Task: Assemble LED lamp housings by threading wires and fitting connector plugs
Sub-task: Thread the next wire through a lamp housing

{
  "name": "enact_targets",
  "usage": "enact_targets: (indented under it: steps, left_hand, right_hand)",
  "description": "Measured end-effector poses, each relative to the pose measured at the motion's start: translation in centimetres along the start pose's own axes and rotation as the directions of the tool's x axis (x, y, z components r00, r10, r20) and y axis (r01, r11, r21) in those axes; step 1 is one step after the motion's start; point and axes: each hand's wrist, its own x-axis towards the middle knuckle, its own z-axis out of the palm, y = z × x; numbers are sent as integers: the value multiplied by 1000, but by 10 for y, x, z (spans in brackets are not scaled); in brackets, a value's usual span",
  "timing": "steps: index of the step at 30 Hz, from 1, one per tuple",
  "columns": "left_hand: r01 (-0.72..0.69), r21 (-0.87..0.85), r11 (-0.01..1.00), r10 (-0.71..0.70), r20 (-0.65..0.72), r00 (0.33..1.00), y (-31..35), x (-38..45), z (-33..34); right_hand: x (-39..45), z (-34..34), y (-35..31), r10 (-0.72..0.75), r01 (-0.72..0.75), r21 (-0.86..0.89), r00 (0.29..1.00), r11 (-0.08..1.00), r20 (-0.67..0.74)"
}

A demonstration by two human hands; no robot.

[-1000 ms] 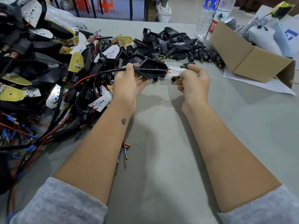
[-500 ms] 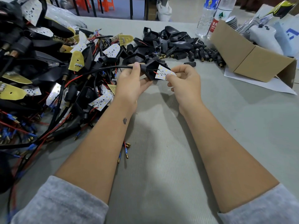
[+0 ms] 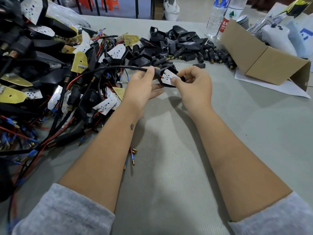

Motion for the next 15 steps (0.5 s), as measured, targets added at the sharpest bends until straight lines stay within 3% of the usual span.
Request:
enact_targets:
  steps: [6, 9, 12, 15]
  left_hand:
    - [-17, 22, 1000, 18, -25, 1000, -2, 2, -1]
    - [-52, 75, 996, 54, -19, 998, -2, 1, -1]
    - [-46, 123, 991, 48, -8, 999, -4, 0, 1]
    - [-31, 226, 974, 18, 61, 998, -5, -5, 2]
  right_hand:
    - [-1, 1, 0, -37, 38, -42, 999, 998, 30]
    - [-1, -4, -4, 19, -16, -19, 979, 1000, 205]
    - [-2, -11, -8, 9, -41, 70, 914, 997, 407]
    - [-3, -13, -10, 25, -146, 236, 892, 961, 451]
